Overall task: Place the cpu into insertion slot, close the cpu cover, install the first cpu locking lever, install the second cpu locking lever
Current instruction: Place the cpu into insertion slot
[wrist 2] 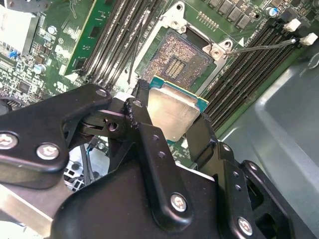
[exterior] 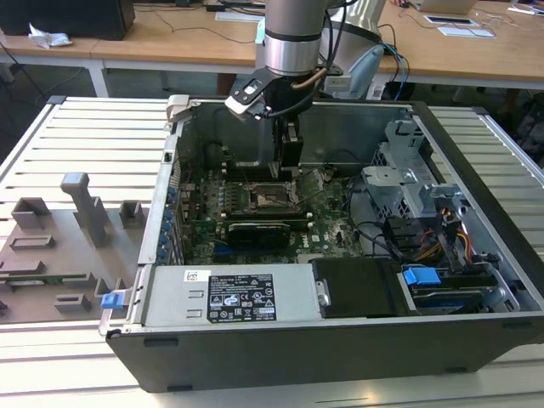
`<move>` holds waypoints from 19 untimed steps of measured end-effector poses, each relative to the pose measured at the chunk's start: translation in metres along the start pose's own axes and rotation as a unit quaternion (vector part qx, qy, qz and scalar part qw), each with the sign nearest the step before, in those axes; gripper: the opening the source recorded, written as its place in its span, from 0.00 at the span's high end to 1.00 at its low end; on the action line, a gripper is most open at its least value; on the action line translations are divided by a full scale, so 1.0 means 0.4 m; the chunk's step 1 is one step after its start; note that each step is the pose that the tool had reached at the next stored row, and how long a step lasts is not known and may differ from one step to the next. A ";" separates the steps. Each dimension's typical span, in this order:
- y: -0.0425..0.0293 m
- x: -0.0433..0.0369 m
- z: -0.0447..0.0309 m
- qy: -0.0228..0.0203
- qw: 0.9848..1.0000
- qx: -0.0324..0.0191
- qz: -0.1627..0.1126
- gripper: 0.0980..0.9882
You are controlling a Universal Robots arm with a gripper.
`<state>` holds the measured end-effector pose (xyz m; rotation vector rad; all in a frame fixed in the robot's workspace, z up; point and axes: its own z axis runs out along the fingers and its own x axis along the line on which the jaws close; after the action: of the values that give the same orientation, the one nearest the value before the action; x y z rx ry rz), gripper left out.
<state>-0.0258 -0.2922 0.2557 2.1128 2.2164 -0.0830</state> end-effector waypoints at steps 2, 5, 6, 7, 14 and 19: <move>-0.001 -0.021 0.001 0.000 1.000 0.000 0.000 0.50; -0.002 -0.035 0.008 0.001 1.000 0.000 0.000 0.50; -0.004 -0.035 0.013 0.003 1.000 0.000 0.000 0.50; -0.007 -0.035 0.015 0.004 1.000 0.000 0.000 0.50; -0.029 -0.031 0.047 0.005 1.000 0.002 0.024 0.50; -0.048 -0.027 0.082 0.007 1.000 0.002 0.024 0.50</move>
<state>-0.0437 -0.3067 0.2236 2.1743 2.1734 -0.0694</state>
